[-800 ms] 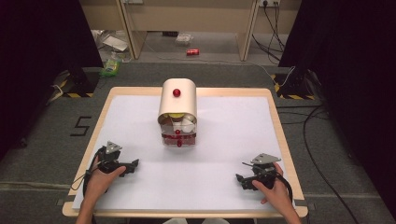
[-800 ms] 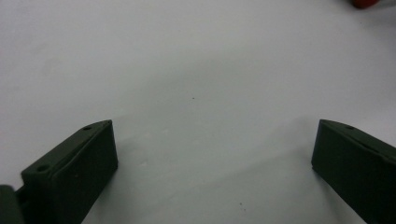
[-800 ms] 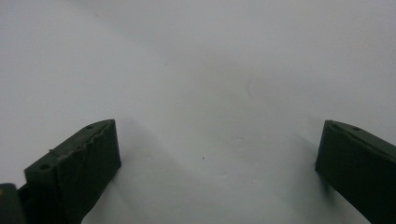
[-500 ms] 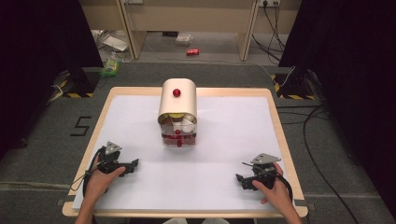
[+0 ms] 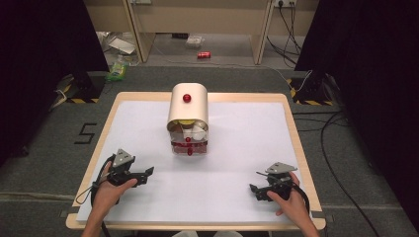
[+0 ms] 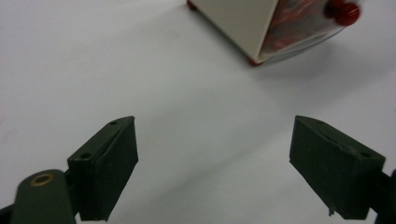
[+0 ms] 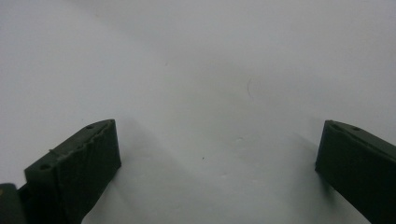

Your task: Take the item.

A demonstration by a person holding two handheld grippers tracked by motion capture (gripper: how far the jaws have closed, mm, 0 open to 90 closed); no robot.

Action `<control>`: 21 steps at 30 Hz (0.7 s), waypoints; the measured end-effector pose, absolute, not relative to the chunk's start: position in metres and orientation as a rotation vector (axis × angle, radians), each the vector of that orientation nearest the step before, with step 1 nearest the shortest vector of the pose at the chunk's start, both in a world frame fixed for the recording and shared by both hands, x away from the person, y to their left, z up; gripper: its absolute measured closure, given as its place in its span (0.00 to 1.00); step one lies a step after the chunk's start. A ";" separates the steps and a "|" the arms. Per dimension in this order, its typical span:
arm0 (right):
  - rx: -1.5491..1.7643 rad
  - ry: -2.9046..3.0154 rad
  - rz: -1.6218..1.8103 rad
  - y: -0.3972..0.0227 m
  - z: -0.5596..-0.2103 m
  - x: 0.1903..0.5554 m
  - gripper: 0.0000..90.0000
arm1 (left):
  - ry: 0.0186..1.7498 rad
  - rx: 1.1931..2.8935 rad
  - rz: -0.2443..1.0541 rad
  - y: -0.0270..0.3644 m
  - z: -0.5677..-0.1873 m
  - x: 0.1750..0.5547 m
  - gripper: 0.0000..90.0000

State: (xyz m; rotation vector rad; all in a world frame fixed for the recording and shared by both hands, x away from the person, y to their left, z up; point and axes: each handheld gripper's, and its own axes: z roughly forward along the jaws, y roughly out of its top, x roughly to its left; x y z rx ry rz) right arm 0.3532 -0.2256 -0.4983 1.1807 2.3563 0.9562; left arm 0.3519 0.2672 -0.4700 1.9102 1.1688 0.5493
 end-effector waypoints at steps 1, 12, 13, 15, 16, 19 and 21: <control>1.182 2.356 0.957 -0.226 -0.498 0.353 0.00 | 1.135 1.896 0.539 0.262 -0.463 0.349 0.17; 1.187 2.355 0.958 -0.225 -0.498 0.353 0.00 | 0.976 1.847 0.518 0.235 -0.429 0.340 0.18; 1.186 2.355 0.958 -0.225 -0.498 0.353 0.00 | 0.968 1.840 0.512 0.232 -0.427 0.341 0.18; 1.187 2.356 0.959 -0.225 -0.498 0.353 0.00 | 0.954 1.832 0.499 0.228 -0.422 0.341 0.18; 1.186 2.356 0.959 -0.225 -0.498 0.353 0.00 | 0.943 1.831 0.497 0.225 -0.420 0.341 0.19; 1.190 2.356 0.959 -0.225 -0.498 0.353 0.00 | 0.906 1.830 0.489 0.217 -0.411 0.342 0.19; 1.187 2.356 0.959 -0.225 -0.498 0.353 0.00 | 0.884 1.834 0.490 0.212 -0.404 0.343 0.19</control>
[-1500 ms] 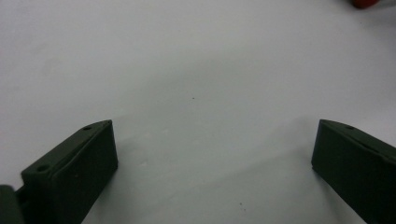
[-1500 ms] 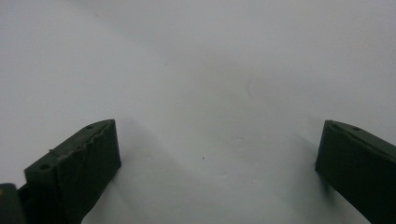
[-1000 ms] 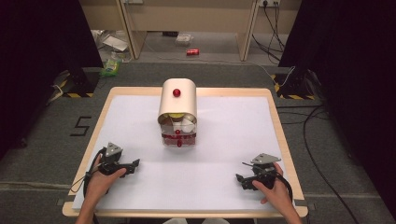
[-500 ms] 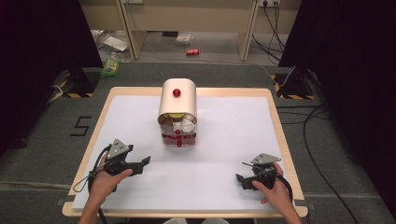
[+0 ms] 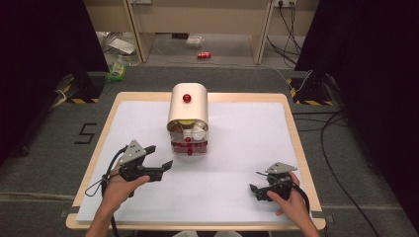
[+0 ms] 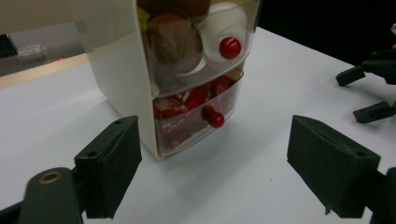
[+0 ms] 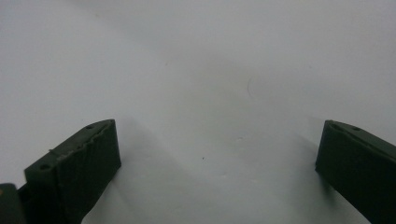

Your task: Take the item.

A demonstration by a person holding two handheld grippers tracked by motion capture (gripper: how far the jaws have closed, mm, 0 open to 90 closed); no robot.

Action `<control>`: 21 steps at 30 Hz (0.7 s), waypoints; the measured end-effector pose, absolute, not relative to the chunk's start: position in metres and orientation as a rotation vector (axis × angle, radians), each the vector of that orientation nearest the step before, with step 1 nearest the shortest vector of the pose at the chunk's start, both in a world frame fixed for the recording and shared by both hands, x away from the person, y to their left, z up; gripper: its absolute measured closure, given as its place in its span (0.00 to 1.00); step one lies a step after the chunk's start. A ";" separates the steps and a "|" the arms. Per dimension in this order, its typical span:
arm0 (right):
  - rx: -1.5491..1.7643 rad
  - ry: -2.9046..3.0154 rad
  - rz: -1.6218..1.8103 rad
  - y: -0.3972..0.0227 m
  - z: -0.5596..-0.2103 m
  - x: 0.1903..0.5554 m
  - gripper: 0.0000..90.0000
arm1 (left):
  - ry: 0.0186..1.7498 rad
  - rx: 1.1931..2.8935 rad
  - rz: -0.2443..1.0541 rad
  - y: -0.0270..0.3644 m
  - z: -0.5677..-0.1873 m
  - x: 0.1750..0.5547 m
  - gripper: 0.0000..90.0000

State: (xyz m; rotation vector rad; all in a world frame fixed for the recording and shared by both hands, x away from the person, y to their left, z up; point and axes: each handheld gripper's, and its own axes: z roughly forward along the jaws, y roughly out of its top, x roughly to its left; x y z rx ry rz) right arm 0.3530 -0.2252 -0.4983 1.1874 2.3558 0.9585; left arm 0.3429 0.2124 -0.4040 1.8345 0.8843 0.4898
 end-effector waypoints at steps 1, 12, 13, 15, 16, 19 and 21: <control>1.186 2.356 0.958 -0.225 -0.498 0.353 0.00 | 0.875 1.836 0.489 0.210 -0.401 0.343 0.20; 1.186 2.356 0.958 -0.225 -0.498 0.353 0.00 | 0.804 1.843 0.489 0.187 -0.374 0.352 0.25; 1.186 2.356 0.958 -0.225 -0.498 0.353 0.00 | 0.804 1.843 0.489 0.187 -0.374 0.352 0.25; 1.187 2.356 0.959 -0.225 -0.498 0.353 0.00 | 0.794 1.856 0.490 0.181 -0.371 0.355 0.25; 1.187 2.356 0.959 -0.225 -0.498 0.353 0.00 | 0.793 1.859 0.493 0.180 -0.370 0.357 0.25; 1.186 2.356 0.959 -0.225 -0.498 0.353 0.00 | 0.798 1.860 0.488 0.177 -0.370 0.361 0.26; 1.186 2.356 0.959 -0.225 -0.498 0.353 0.00 | 0.800 1.857 0.487 0.176 -0.369 0.363 0.26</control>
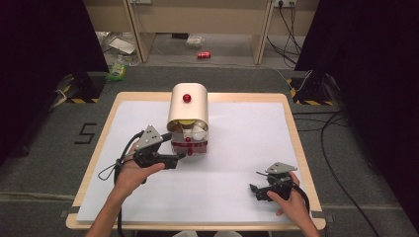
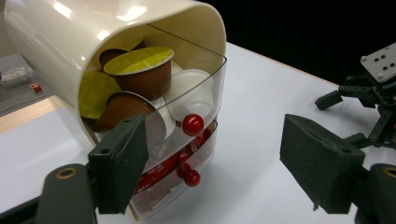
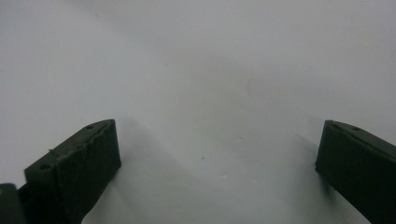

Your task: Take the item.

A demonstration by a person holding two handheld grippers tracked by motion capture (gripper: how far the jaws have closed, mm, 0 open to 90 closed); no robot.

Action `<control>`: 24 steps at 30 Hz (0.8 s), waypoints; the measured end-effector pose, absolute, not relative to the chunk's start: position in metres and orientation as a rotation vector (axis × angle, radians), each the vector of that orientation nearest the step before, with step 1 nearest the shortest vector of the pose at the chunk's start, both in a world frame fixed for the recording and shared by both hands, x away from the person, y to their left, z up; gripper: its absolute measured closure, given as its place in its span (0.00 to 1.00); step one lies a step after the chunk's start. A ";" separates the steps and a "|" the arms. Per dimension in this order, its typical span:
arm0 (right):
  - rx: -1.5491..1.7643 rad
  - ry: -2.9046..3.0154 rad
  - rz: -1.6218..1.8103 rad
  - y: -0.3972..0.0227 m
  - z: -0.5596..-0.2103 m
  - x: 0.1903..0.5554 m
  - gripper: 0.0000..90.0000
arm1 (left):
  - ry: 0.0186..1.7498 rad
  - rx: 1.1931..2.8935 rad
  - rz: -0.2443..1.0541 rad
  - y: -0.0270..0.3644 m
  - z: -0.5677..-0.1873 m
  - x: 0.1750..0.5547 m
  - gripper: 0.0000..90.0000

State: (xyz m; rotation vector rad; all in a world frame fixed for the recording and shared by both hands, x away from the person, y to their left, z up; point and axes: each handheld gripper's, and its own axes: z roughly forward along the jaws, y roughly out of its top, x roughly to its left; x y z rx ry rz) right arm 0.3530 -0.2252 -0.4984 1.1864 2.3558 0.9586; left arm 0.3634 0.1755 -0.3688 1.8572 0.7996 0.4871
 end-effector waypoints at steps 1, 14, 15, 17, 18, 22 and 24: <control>1.186 2.356 0.959 -0.225 -0.498 0.353 0.00 | 0.800 1.857 0.487 0.176 -0.369 0.363 0.26; 1.186 2.356 0.959 -0.225 -0.498 0.353 0.00 | 0.809 1.893 0.503 0.162 -0.364 0.383 0.26; 1.187 2.356 0.959 -0.225 -0.498 0.353 0.00 | 0.812 1.898 0.501 0.161 -0.365 0.384 0.26; 1.187 2.356 0.959 -0.225 -0.498 0.353 0.00 | 0.805 1.899 0.488 0.160 -0.365 0.385 0.26; 1.189 2.356 0.959 -0.225 -0.498 0.353 0.00 | 0.805 1.904 0.488 0.160 -0.365 0.385 0.25; 1.186 2.357 0.959 -0.225 -0.498 0.353 0.00 | 0.804 1.902 0.492 0.159 -0.363 0.386 0.26; 1.186 2.357 0.959 -0.225 -0.498 0.353 0.00 | 0.807 1.899 0.507 0.159 -0.362 0.387 0.26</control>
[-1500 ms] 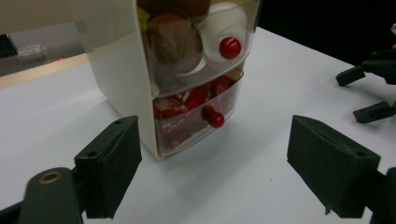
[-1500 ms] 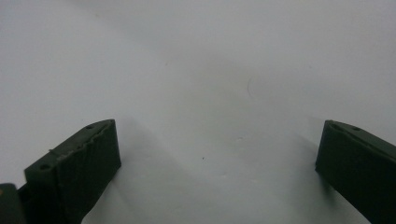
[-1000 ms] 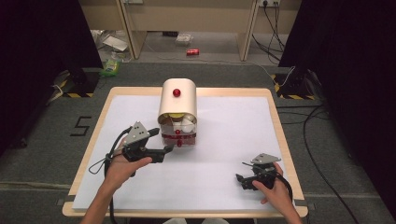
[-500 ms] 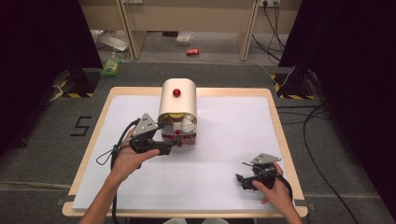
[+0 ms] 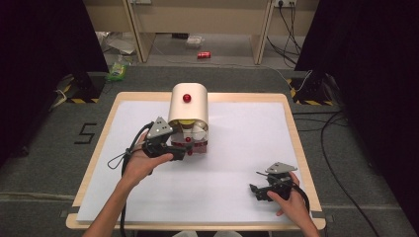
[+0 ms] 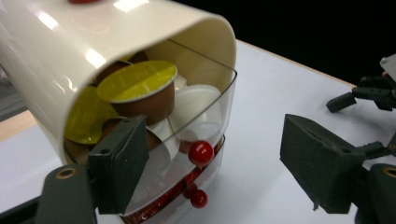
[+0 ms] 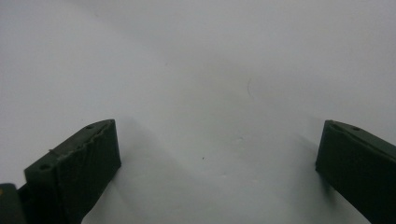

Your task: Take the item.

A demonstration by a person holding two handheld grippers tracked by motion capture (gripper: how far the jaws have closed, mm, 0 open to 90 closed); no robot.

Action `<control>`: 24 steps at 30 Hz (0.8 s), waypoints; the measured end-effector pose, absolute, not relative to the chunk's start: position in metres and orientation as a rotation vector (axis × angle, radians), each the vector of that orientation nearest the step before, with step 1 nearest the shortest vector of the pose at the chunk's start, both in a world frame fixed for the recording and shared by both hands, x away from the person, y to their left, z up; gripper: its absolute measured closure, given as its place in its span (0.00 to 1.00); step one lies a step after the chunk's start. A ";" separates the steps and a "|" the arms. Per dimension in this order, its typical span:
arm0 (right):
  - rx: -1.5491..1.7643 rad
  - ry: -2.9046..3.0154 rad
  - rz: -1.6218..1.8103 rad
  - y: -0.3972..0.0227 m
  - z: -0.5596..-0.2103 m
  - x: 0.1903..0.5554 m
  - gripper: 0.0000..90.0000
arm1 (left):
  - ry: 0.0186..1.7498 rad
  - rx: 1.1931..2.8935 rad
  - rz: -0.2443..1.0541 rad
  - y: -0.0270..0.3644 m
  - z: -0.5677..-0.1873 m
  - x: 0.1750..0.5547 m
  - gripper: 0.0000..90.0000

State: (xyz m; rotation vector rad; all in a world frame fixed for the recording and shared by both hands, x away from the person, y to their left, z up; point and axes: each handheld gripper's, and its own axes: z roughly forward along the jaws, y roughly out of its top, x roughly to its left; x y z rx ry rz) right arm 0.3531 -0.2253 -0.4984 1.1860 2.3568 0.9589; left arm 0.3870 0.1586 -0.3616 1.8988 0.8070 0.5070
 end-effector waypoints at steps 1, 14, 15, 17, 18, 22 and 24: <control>1.185 2.357 0.959 -0.225 -0.498 0.353 0.00 | 0.807 1.903 0.513 0.158 -0.361 0.388 0.26; 1.186 2.357 0.960 -0.225 -0.498 0.353 0.00 | 0.826 1.958 0.492 0.154 -0.366 0.398 0.25; 1.187 2.357 0.960 -0.225 -0.498 0.353 0.00 | 0.826 1.958 0.492 0.154 -0.366 0.398 0.25; 1.182 2.358 0.957 -0.226 -0.498 0.353 0.00 | 0.827 1.957 0.490 0.154 -0.366 0.396 0.25; 1.184 2.357 0.959 -0.225 -0.498 0.353 0.00 | 0.825 1.962 0.490 0.154 -0.366 0.396 0.25; 1.183 2.358 0.957 -0.226 -0.498 0.353 0.00 | 0.815 1.974 0.490 0.153 -0.366 0.390 0.25; 1.186 2.357 0.960 -0.225 -0.498 0.353 0.00 | 0.804 1.976 0.492 0.154 -0.367 0.387 0.25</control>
